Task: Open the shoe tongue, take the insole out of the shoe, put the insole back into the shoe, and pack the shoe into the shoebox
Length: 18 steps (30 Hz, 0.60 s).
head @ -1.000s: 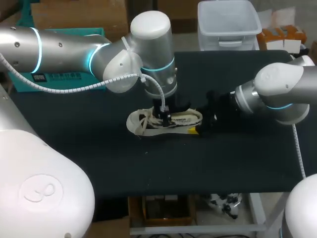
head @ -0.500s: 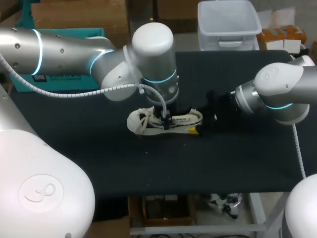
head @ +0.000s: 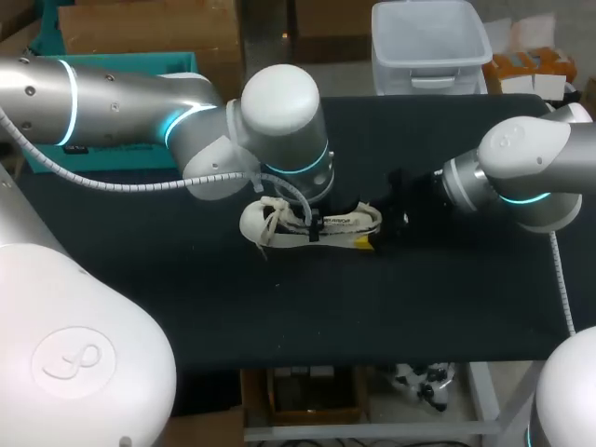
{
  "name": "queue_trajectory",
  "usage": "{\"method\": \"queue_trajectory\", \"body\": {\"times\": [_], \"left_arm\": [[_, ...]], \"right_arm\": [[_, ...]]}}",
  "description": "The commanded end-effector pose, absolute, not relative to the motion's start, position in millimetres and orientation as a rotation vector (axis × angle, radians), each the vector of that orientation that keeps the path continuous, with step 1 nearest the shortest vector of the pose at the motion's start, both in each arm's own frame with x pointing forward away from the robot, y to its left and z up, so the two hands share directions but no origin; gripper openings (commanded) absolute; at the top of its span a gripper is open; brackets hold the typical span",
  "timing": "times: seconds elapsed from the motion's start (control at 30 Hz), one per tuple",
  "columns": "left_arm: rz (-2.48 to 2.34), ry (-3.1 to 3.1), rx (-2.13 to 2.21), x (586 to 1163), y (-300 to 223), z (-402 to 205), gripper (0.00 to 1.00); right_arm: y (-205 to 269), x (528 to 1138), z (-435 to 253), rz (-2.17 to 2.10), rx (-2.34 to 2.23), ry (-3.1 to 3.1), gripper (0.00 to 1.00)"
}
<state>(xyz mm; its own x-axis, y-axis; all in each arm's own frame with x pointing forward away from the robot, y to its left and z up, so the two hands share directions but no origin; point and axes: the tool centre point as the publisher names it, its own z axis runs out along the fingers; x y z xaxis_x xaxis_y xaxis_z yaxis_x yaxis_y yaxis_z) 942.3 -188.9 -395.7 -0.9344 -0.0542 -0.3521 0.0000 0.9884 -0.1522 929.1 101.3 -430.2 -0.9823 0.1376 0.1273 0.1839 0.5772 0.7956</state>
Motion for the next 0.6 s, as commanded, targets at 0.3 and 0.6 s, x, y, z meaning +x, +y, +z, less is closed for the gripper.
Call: {"method": "queue_trajectory", "body": {"times": [0.3, 0.6], "left_arm": [[-0.229, 2.691, -0.031, 993, -208, -445, 0.13], [-0.249, 2.642, -0.022, 1011, -215, -436, 0.00]], "right_arm": [[102, 925, -437, -1.397, -0.270, -2.736, 0.00], [102, 925, -437, -1.397, -0.270, -2.736, 0.00]]}}
